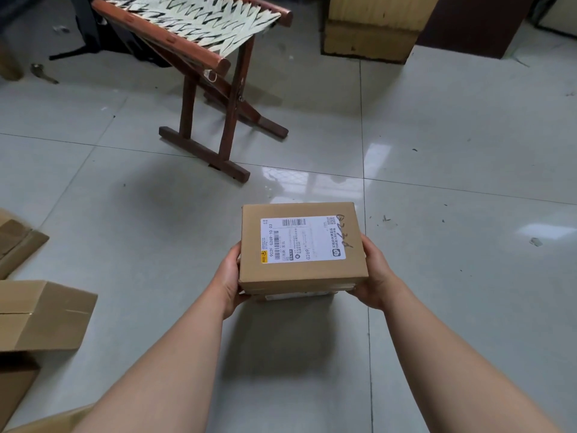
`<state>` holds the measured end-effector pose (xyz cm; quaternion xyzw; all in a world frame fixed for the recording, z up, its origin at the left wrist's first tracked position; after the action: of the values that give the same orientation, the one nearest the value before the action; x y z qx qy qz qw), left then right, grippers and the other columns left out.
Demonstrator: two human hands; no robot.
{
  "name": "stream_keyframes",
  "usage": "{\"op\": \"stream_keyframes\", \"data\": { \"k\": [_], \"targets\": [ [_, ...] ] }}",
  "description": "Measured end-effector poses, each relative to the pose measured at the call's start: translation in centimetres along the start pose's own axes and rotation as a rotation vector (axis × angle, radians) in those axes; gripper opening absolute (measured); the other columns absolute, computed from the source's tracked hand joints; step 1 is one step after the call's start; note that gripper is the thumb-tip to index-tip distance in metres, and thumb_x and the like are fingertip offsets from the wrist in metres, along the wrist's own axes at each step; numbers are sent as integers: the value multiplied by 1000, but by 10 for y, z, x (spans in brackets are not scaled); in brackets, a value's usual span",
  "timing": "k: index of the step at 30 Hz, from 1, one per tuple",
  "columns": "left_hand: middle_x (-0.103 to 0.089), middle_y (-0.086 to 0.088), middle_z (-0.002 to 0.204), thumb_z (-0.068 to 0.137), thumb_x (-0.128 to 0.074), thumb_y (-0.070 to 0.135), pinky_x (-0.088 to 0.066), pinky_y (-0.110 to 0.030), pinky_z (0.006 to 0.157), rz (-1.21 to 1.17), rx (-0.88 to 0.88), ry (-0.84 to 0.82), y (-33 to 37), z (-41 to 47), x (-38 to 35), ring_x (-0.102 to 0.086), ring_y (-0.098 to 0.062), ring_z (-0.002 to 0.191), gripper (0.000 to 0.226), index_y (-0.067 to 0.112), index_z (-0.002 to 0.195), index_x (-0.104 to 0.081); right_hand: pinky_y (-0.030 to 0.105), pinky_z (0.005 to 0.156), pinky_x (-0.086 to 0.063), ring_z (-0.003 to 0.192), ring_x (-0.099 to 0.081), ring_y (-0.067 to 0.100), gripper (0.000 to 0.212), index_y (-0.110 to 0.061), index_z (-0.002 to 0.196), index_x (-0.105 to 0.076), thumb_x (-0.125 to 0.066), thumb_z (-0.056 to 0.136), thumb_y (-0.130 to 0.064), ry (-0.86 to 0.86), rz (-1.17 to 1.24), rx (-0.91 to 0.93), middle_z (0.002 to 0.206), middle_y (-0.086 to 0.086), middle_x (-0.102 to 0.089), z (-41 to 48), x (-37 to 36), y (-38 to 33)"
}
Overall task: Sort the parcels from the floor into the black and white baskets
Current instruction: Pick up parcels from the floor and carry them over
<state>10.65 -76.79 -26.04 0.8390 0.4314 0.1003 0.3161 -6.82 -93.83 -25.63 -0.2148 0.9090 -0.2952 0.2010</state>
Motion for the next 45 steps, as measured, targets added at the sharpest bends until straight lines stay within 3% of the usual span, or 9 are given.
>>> {"op": "stream_keyframes", "data": {
  "k": [8, 13, 18, 25, 34, 39, 41, 44, 45],
  "targets": [
    [-74, -1, 99, 88, -43, 61, -47, -39, 90, -44, -38, -36, 17, 0, -6, -64, -21, 87, 43, 33, 104, -72, 36, 84, -39, 88, -62, 19, 44, -40, 77, -77, -40, 90, -61, 39, -84, 32, 89, -9, -75, 1, 1, -21],
    [-73, 5, 87, 88, -46, 56, -48, -35, 85, -121, 16, -12, 38, -44, -4, -62, -18, 82, 35, 33, 90, -73, 35, 71, -35, 87, -57, 21, 36, -41, 92, -72, -42, 88, -62, 52, -133, 29, 95, -11, -73, -34, -17, -57],
    [-73, 5, 95, 84, -50, 59, -46, -41, 98, -165, 32, 49, 95, -123, 16, -61, -21, 92, 34, 35, 93, -72, 34, 73, -36, 81, -57, 16, 36, -41, 86, -71, -43, 88, -62, 51, -186, 13, 84, -16, -73, -97, -59, -111],
    [-72, 4, 92, 85, -49, 58, -48, -39, 93, -249, 34, 141, 186, -261, 55, -62, -20, 86, 34, 33, 85, -73, 35, 77, -40, 91, -61, 17, 46, -42, 108, -68, -39, 86, -71, -57, -330, -5, 101, -13, -74, -211, -159, -201],
    [-68, -1, 85, 87, -45, 59, -47, -31, 69, -282, -27, 300, 309, -485, 118, -60, -20, 79, 39, 27, 87, -66, 36, 83, -45, 96, -63, 21, 50, -45, 79, -75, -34, 87, -74, -207, -511, 27, 95, -9, -75, -398, -293, -302],
    [-69, -9, 95, 80, -49, 61, -49, -48, 97, -328, -78, 413, 346, -623, 153, -61, -30, 95, 40, 25, 87, -68, 49, 107, -39, 113, -61, 25, 67, -38, 89, -76, -39, 67, -89, -307, -661, 56, 105, -5, -75, -503, -362, -338],
    [-69, -11, 96, 84, -46, 57, -48, -53, 98, -364, -109, 470, 347, -677, 165, -62, -33, 98, 39, 25, 90, -68, 45, 101, -42, 109, -60, 21, 63, -42, 82, -75, -37, 65, -89, -393, -723, 63, 104, -7, -73, -547, -391, -342],
    [-70, -13, 94, 79, -47, 58, -51, -55, 92, -431, -141, 553, 332, -754, 183, -64, -35, 96, 43, 23, 93, -69, 32, 71, -39, 89, -54, 17, 46, -54, 66, -69, -38, 71, -88, -487, -801, 93, 91, -10, -66, -605, -428, -339],
    [-70, -13, 94, 80, -47, 57, -52, -55, 90, -451, -148, 584, 324, -780, 188, -64, -37, 95, 43, 23, 93, -70, 31, 75, -40, 92, -55, 17, 41, -58, 65, -68, -40, 71, -88, -493, -815, 103, 95, -10, -67, -622, -439, -337]
  ]
}}
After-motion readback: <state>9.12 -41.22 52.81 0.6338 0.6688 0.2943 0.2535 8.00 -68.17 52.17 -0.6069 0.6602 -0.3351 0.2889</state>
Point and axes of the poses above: each hand's wrist, its own z-axis towards the middle knuckle, its own x-axis out of the back of the hand, y = z × x, the point moved 10 cm from there along z, towards the middle knuckle
